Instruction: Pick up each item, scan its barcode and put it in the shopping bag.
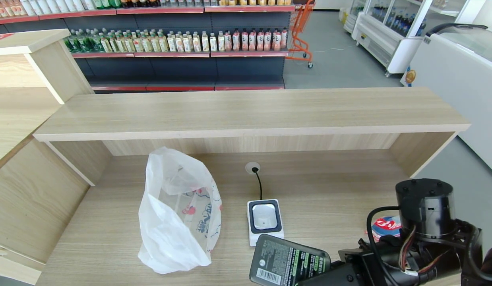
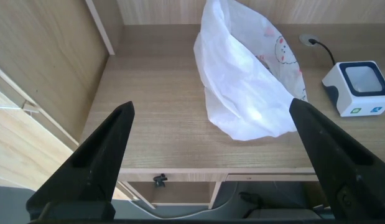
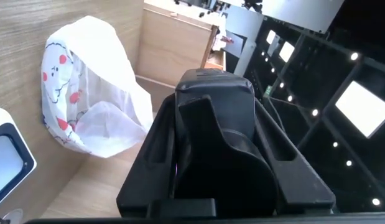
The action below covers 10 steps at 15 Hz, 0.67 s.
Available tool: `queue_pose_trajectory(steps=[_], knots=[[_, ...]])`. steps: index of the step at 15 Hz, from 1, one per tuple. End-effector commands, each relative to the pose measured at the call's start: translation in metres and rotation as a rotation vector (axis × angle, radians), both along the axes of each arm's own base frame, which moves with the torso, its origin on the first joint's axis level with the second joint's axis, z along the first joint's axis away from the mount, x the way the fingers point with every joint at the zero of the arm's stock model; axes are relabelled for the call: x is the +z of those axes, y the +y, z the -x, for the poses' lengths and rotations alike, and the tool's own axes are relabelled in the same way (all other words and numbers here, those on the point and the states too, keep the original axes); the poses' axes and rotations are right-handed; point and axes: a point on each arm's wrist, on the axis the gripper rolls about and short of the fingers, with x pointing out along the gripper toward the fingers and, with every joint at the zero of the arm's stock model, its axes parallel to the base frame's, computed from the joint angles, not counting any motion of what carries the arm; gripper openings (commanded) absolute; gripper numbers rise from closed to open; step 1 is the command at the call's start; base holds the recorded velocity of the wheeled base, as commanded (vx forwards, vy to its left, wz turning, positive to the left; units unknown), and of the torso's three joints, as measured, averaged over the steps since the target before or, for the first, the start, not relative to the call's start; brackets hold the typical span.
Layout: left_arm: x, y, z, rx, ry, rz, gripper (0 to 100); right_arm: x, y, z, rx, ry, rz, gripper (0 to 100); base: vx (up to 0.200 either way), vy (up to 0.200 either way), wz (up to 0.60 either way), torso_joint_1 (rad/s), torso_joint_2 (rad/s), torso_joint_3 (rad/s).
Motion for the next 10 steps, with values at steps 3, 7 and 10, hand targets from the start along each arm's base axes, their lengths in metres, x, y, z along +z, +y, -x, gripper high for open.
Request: queue_pose_trajectory(steps=[3,7,10], knots=[[0.0000,0.0000,0.0000,0.000,0.000,0.000,100,0.0025,-0.0023,0.0016,-0.002,-0.007,-0.006,0,0.000,0.000,0.00,0.000,0.00,0.000],[0.0000,0.0000,0.0000,0.000,0.000,0.000,100,0.0018,-0.0022,0.0015,-0.003,-0.002,-0.003,0,0.000,0.000,0.00,0.000,0.00,0.000],[0.0000,0.0000,0.0000,0.000,0.000,0.000,100,0.0008,-0.0030,0.0027,-0.003,0.003,0.000,0,0.000,0.000,0.00,0.000,0.00,0.000]])
